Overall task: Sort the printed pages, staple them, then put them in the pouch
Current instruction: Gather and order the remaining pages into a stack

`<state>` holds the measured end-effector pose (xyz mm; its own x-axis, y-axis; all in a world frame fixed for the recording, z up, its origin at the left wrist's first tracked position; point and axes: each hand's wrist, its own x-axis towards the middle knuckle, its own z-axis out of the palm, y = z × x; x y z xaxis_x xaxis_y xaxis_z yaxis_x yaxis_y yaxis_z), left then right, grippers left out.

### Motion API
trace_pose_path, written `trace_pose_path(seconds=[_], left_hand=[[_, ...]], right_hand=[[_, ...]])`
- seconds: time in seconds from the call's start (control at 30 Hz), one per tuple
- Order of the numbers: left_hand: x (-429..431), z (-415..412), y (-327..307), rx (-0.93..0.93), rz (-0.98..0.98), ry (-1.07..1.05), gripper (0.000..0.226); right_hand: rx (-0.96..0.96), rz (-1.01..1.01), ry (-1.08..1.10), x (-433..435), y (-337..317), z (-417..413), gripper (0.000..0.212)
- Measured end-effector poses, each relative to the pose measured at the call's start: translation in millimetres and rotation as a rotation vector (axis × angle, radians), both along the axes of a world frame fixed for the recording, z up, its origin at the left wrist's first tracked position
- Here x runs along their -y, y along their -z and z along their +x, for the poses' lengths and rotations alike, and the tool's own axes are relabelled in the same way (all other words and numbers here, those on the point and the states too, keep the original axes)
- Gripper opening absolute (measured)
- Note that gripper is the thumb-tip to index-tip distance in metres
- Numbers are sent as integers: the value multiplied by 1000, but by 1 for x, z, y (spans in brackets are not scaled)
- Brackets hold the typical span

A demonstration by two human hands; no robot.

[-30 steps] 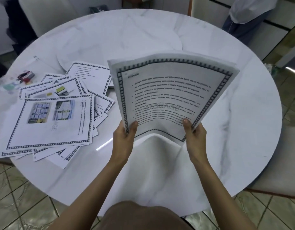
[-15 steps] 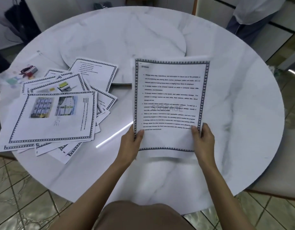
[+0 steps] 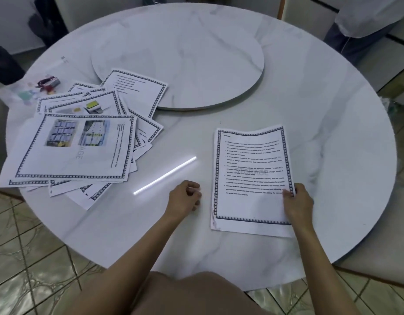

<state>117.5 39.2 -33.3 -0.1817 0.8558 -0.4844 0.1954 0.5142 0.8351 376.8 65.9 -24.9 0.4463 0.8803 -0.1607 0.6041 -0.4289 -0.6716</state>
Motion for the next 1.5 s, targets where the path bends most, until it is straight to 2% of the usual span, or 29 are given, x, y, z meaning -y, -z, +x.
trace_pose_path(seconds=[0.2,0.37,0.83,1.07,1.27,1.5], left_hand=[[12,0,1,-48,101,38,15],[24,-1,3,-117,171,-8,19],[52,11,9,-179,271,-211,22],[59,6,6,-286,291,-244,24],[61,-33,0,-428,303,-190,25],[60,-102,0,-628,342,-40,28]], right_hand=[[108,76,-16,-1,13,8,39],[204,82,-109,-5,17,8,39],[145,152,-390,-19,25,1,30],[119,176,-497,-23,24,-8,28],[63,172,-542,-27,20,-34,28],[110,156,-488,-18,19,-76,27]])
